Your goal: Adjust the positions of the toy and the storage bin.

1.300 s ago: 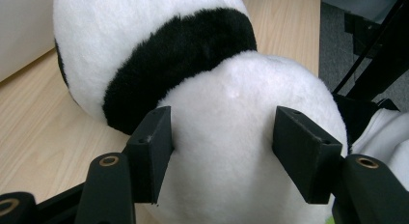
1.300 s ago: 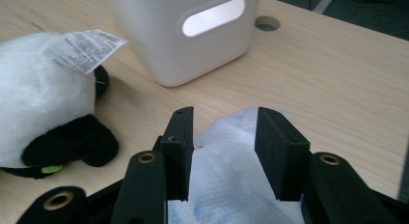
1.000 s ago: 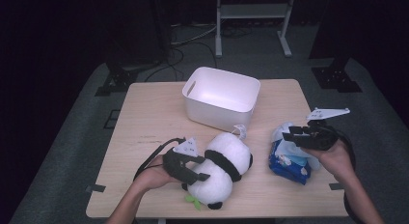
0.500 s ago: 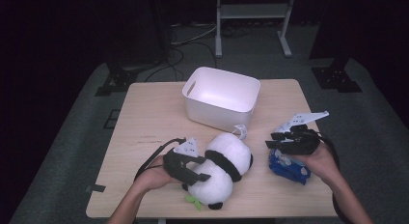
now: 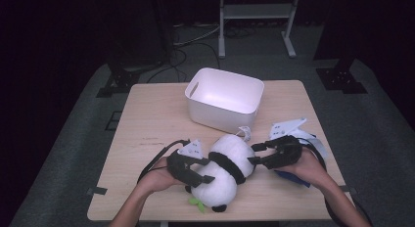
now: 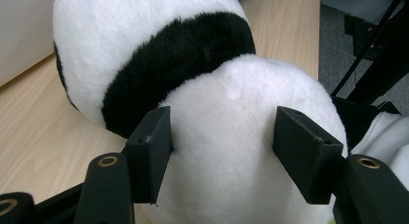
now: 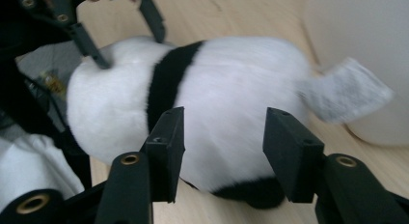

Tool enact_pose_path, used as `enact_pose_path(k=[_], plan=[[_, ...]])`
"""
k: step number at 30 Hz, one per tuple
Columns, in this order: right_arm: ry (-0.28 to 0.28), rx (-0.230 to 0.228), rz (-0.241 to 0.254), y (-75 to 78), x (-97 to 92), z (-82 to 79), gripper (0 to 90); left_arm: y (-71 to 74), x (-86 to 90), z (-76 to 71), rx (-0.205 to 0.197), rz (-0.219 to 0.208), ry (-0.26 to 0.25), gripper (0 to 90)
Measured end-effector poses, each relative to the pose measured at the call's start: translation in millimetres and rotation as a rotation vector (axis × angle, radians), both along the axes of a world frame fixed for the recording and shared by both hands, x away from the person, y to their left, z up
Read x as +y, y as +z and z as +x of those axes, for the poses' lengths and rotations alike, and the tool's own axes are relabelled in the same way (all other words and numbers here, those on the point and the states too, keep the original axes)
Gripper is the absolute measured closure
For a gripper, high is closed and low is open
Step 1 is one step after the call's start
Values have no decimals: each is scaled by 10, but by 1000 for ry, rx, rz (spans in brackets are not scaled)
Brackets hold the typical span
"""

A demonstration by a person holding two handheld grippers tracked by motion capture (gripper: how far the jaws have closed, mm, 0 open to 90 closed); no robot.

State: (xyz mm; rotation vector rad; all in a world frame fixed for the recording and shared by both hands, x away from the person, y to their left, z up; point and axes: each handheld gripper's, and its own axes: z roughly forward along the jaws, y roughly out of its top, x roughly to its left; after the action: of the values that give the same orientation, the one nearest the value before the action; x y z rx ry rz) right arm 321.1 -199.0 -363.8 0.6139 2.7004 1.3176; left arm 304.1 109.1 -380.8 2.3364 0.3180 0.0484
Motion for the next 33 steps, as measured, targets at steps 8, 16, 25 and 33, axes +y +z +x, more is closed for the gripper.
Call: enact_pose_path(k=[8,16,25,33], plan=[[101,-71,-72,-39,290,40,390,-5,10,11,3,-6,1,381],[147,-96,-95,-80,354,95,370,-11,6,10,3,-10,2,382],[159,-152,-208,-206,477,36,446,-29,-3,5,8,-14,3,381],[121,-150,-210,-266,504,6,589,-49,-3,2,6,-25,11,379]])
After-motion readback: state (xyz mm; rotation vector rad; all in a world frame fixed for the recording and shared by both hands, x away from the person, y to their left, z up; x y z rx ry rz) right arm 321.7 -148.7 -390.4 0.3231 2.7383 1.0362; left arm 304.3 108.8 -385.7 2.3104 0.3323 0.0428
